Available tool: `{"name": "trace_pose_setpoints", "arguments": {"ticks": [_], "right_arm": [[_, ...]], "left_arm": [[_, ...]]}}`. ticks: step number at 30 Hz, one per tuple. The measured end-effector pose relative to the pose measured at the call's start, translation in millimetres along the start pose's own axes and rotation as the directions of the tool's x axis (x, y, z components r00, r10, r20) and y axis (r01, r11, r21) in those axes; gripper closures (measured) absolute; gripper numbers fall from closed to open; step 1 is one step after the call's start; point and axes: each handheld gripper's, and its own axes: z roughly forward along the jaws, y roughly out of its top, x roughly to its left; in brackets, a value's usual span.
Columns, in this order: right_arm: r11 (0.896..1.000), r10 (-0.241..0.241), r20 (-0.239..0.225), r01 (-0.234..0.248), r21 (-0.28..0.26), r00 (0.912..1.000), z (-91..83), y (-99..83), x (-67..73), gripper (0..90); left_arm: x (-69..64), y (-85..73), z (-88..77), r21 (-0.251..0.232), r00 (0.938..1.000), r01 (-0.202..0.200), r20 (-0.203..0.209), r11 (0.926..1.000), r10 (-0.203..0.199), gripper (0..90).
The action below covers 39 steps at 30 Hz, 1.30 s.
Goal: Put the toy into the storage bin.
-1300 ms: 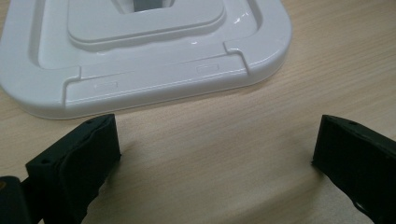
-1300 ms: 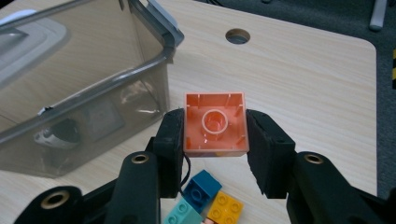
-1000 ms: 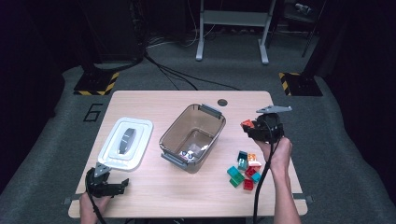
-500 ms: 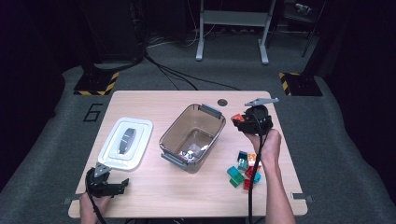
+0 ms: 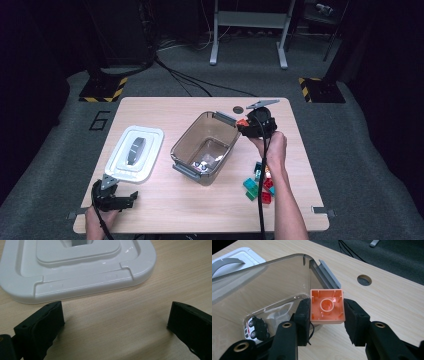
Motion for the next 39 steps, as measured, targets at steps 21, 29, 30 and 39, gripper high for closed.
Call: {"name": "trace_pose_setpoints", "arguments": {"ticks": [21,29,30,39], "right_arm": [[0.997,-0.015,-0.037,0.018,0.075,0.9992,46.0,7.5,6.1,58.6],[0.993,-0.025,-0.016,0.026,0.118,0.9996,56.1,1.9,8.2,58.2],[0.992,-0.022,-0.012,0.023,0.124,0.9997,56.4,1.4,8.6,58.0],[0.996,-0.007,0.005,0.006,0.091,1.0,41.4,-1.1,9.0,38.5]], "left_arm": [[0.0,0.0,0.0,0.0,1.0,0.0,0.0,1.0,0.0,0.4],[0.0,0.0,0.0,0.0,1.0,0.001,0.0,1.0,-0.001,0.4],[0.0,0.0,0.0,0.0,1.0,0.0,0.0,1.0,0.0,0.4],[0.0,0.0,0.0,0.0,1.0,0.0,0.0,1.0,0.0,0.4]]}}
